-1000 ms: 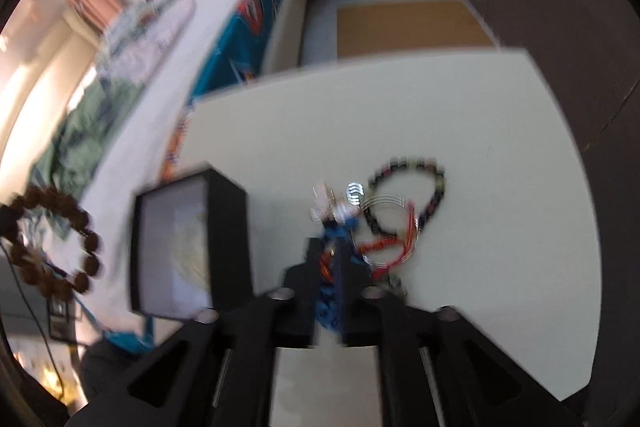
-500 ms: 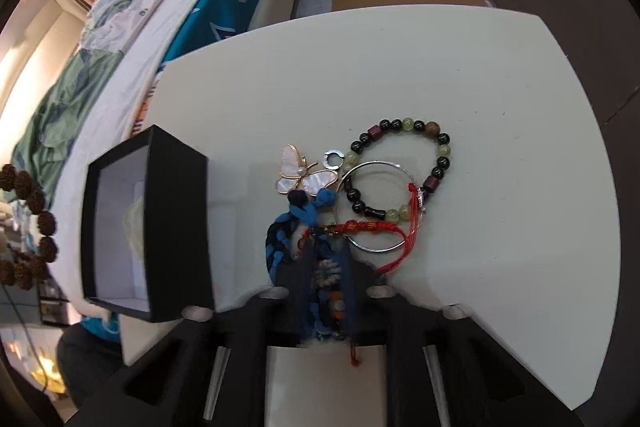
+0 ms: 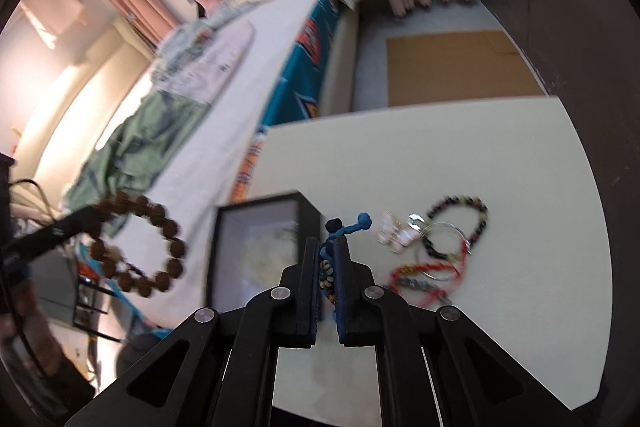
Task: Organize jewelry
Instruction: 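Lower the blue tassel pendant into the black box and open the right tool, then lower the brown bead bracelet into the black box and open the left tool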
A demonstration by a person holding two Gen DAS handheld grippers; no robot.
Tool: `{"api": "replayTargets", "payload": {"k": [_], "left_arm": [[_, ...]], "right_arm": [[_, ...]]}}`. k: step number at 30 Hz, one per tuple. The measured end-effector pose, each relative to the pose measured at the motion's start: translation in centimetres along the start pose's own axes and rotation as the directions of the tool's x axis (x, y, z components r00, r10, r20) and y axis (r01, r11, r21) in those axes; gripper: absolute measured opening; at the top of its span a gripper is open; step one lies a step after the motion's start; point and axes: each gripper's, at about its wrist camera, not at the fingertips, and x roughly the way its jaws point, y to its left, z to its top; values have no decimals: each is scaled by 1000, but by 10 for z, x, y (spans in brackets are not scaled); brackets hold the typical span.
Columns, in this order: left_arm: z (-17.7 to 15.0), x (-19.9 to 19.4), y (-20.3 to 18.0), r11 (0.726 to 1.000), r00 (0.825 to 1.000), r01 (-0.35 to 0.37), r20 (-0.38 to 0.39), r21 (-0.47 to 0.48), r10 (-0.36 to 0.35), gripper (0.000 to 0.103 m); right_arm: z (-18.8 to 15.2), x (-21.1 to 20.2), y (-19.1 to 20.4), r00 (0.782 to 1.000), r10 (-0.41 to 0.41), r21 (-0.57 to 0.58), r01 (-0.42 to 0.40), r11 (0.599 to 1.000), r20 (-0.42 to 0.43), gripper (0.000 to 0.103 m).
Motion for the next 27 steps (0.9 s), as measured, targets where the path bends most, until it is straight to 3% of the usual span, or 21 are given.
{"api": "replayTargets", "payload": {"k": [8,12,14,17,22,27], "left_arm": [[1,-8,5,1000,1000,-15,12,-13,15,18],[1,-10,6,1000,1000,-20,15,-13,20,18],[2,-10,5,1000,1000,-19,13,-12,19,18],[2,-4,0,1000,1000,-16,2,-4,16,18],[4,17,-12,1000,999,-6,-32,17,6,18],[7,39,-29,999,998,11,-63,41,-9,18]], "right_arm": [[12,-12,31,986,150,-13,-150,989,71,8],[17,4,43,973,223,-7,-223,975,64,8],[18,19,41,976,210,19,-212,977,51,10],[17,35,34,988,152,56,-151,987,-3,30],[10,22,17,989,142,88,-144,986,30,56],[6,6,-1,993,110,111,-115,987,49,59]]}}
